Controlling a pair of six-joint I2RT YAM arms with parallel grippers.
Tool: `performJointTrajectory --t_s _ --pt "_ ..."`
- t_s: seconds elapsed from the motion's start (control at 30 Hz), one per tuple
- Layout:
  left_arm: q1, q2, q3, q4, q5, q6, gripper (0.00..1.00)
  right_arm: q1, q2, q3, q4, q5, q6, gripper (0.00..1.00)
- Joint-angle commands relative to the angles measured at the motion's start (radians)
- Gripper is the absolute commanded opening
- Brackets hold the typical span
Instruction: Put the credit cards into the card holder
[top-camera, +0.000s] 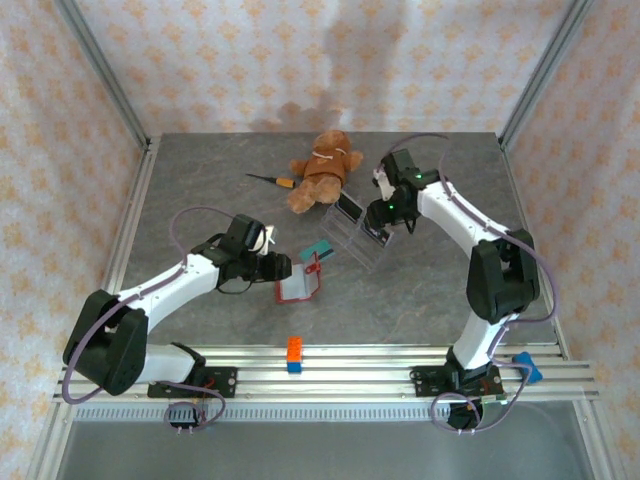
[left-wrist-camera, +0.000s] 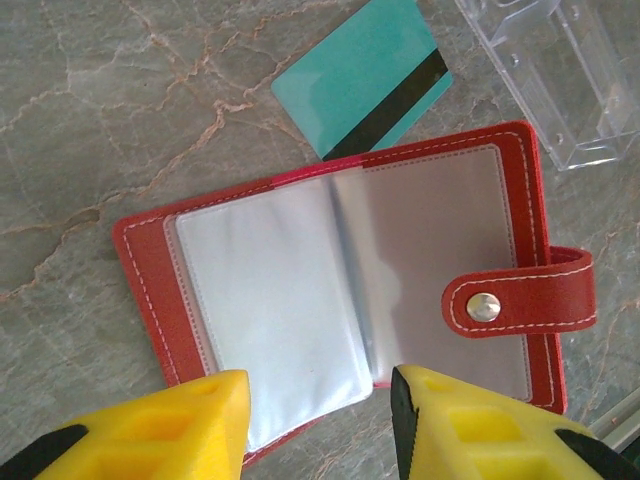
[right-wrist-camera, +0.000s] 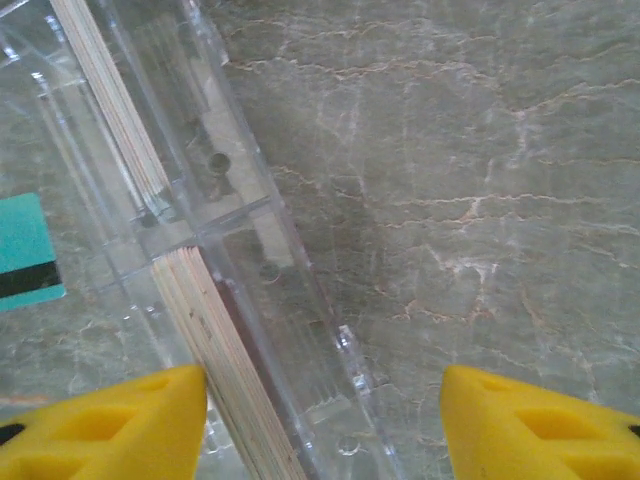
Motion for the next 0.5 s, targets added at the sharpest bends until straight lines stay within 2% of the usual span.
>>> performJointTrajectory --t_s 0.0,0.27,0.47 --pt "0.013 -0.025 0.004 -0.037 -0.030 0.031 0.43 -0.041 0.004 0.050 -0.043 -0.169 0.018 0.58" --pt "0.013 -0.004 0.024 -0.045 -0.020 0.035 0.43 -0.105 0.020 0.061 -0.066 -0.250 0.005 0.56" --pt "0.013 0.003 0.041 -0.059 -0.018 0.038 0.43 -0.110 0.064 0.071 -0.088 -0.226 -0.012 0.43"
